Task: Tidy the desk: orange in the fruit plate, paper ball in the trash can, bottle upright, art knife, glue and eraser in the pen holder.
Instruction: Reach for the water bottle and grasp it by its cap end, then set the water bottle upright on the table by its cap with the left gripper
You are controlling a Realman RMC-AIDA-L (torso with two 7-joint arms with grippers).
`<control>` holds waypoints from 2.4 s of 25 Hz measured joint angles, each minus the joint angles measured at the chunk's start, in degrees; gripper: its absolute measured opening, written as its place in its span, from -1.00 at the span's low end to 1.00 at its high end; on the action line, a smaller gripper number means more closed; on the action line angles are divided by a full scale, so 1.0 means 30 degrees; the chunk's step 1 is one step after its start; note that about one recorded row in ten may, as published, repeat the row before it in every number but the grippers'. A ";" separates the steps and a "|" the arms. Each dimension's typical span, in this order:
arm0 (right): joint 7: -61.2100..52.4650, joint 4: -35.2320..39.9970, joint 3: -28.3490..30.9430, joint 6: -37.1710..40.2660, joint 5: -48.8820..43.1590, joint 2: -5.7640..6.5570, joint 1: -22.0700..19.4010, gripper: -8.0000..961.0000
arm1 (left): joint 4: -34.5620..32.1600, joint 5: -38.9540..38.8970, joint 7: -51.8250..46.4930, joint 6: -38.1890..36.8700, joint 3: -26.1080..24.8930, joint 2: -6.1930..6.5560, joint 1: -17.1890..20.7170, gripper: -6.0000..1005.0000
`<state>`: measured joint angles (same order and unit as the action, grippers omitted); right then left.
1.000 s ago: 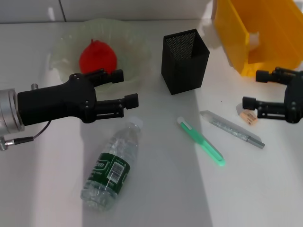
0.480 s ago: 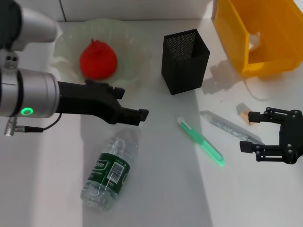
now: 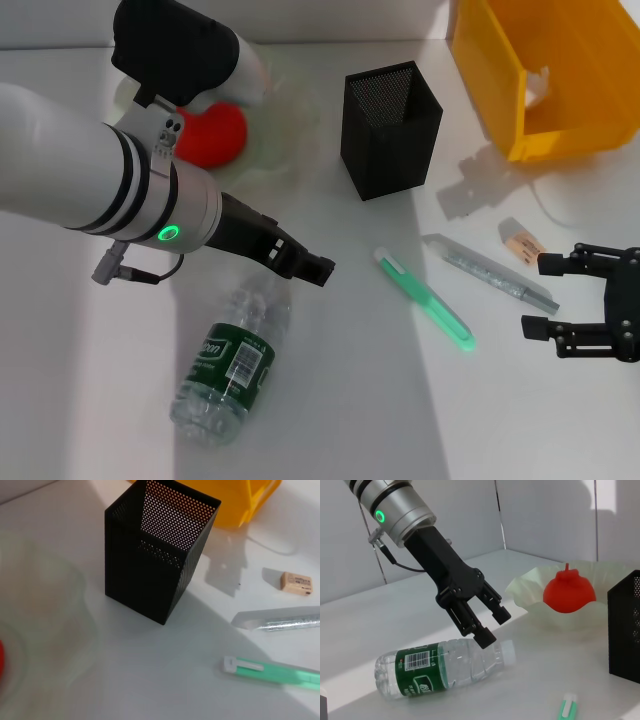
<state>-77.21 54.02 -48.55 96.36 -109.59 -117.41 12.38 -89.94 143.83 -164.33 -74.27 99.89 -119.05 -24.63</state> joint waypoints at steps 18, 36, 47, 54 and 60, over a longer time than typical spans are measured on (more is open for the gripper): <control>-0.0133 -0.0138 0.0039 -0.0131 -0.0223 -0.0107 0.0069 0.70 | 0.4367 0.1046 -0.0146 0.1563 0.0284 -0.0046 -0.1845 0.74; -0.0611 -0.0138 0.0244 -0.0130 -0.0385 -0.0054 0.0179 0.70 | 0.5722 0.1099 0.0053 0.1734 0.1684 -0.0042 -0.2933 0.25; -0.0692 -0.0138 0.0306 -0.0131 -0.0384 -0.0071 0.0182 0.70 | 0.2363 0.1924 0.0502 0.0931 0.1568 0.0113 -0.1555 -0.10; -0.0904 -0.0012 0.0508 -0.0059 -0.0384 -0.0066 0.0197 0.70 | -0.1733 0.1324 0.3129 0.0430 -0.0972 0.0107 0.1284 -0.10; -0.1132 0.0029 0.0510 -0.0030 -0.0384 -0.0039 0.0405 0.70 | -0.3825 -0.0573 0.5576 0.0520 -0.3023 0.0122 0.3490 -0.09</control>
<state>-80.61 54.11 -47.01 96.27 -110.75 -117.52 13.60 -101.41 142.11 -147.61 -72.71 90.82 -118.69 -14.16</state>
